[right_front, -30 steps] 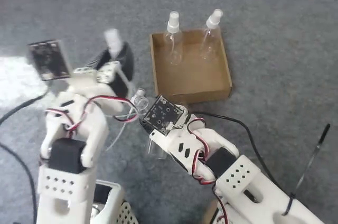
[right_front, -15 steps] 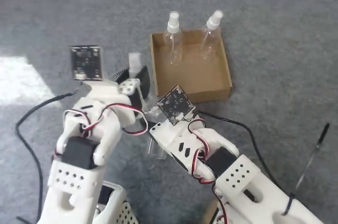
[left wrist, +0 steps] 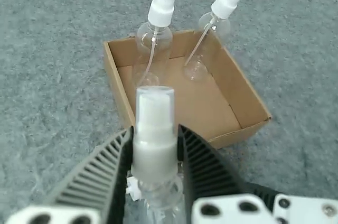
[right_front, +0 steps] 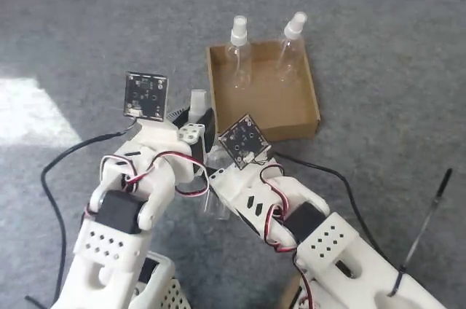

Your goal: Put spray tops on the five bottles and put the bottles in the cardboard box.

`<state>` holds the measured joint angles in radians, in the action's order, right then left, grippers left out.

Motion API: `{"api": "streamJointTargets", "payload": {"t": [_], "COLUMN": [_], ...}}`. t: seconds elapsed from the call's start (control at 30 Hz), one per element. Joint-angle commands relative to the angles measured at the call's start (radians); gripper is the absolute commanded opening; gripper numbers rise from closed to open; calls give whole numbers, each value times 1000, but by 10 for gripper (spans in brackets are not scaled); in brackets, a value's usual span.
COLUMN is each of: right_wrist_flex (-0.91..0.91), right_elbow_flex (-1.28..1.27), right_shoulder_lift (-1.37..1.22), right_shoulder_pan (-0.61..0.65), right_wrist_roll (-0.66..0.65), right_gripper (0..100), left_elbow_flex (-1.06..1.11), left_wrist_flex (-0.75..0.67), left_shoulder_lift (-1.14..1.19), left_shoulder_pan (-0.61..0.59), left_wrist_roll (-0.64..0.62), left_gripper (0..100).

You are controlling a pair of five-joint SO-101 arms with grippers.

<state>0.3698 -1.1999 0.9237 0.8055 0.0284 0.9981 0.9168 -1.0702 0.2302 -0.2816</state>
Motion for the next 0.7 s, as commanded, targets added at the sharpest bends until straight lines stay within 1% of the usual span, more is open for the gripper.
{"api": "streamJointTargets", "payload": {"t": [0.0,0.1,0.23,0.4,0.53,0.67], "right_wrist_flex": [-56,-173,-292,-378,-455,-455], "right_elbow_flex": [-5,-51,-89,-104,-141,-144], "right_shoulder_lift": [41,41,41,41,41,41], "right_shoulder_pan": [-27,-30,-82,-147,-147,-145], "right_wrist_roll": [9,8,11,15,14,12], "right_gripper": [6,6,6,6,6,6], "left_elbow_flex": [13,13,5,4,-12,-24], "left_wrist_flex": [14,15,41,41,44,23], "left_shoulder_lift": [12,12,12,12,12,11], "left_shoulder_pan": [2,2,-2,-5,-5,-6], "left_wrist_roll": [18,18,18,18,17,20], "left_gripper": [9,9,9,9,9,19]}}
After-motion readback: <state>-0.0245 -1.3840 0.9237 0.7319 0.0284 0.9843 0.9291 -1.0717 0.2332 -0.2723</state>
